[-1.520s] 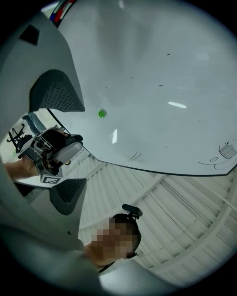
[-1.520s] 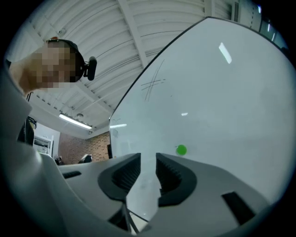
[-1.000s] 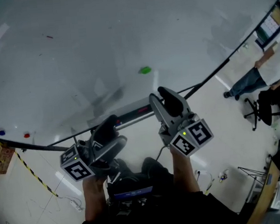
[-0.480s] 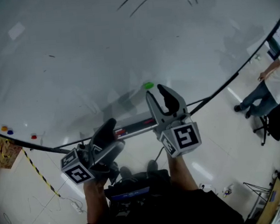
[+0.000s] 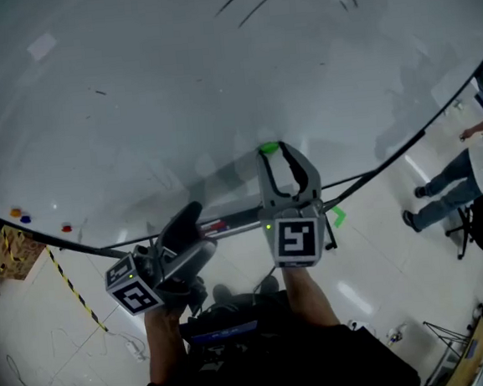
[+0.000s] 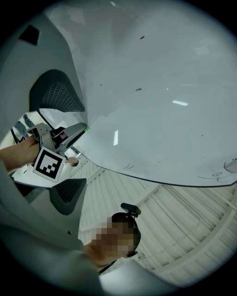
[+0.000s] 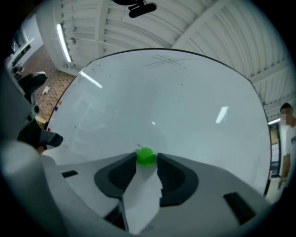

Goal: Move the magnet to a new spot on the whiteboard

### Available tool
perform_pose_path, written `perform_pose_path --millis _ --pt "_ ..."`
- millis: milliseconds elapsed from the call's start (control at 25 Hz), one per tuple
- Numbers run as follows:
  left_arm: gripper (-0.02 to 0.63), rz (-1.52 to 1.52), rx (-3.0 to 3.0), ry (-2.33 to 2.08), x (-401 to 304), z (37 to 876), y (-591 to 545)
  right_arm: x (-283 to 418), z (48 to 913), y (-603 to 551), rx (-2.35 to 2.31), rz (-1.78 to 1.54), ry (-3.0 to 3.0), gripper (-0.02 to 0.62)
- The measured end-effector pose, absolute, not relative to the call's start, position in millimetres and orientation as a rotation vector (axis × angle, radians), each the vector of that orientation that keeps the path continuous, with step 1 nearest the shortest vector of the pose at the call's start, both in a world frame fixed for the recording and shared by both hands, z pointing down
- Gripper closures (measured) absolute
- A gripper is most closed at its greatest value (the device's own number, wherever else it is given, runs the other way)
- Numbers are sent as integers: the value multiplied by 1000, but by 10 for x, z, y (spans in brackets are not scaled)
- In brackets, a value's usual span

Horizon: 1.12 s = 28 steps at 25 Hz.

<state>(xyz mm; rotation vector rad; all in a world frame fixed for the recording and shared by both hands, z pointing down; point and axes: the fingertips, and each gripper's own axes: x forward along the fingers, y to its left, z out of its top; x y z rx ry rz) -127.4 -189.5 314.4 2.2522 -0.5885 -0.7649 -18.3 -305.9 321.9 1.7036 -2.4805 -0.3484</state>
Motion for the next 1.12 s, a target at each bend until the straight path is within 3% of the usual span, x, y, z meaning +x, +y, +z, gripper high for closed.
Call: perform_pose_path --millis 200,560,1120 --pt "163 -759 2249 -587 -1319 3164 -1866 -200 3225 -3064 1719 -309 -2492 448" --pt "163 -756 2253 -558 -896 3061 -1777 234 3137 -2896 1626 -179 -2633 451" --pt "163 -730 2266 -494 -858 3071 -1786 444 2890 -2436 1481 -5 -2869 451"
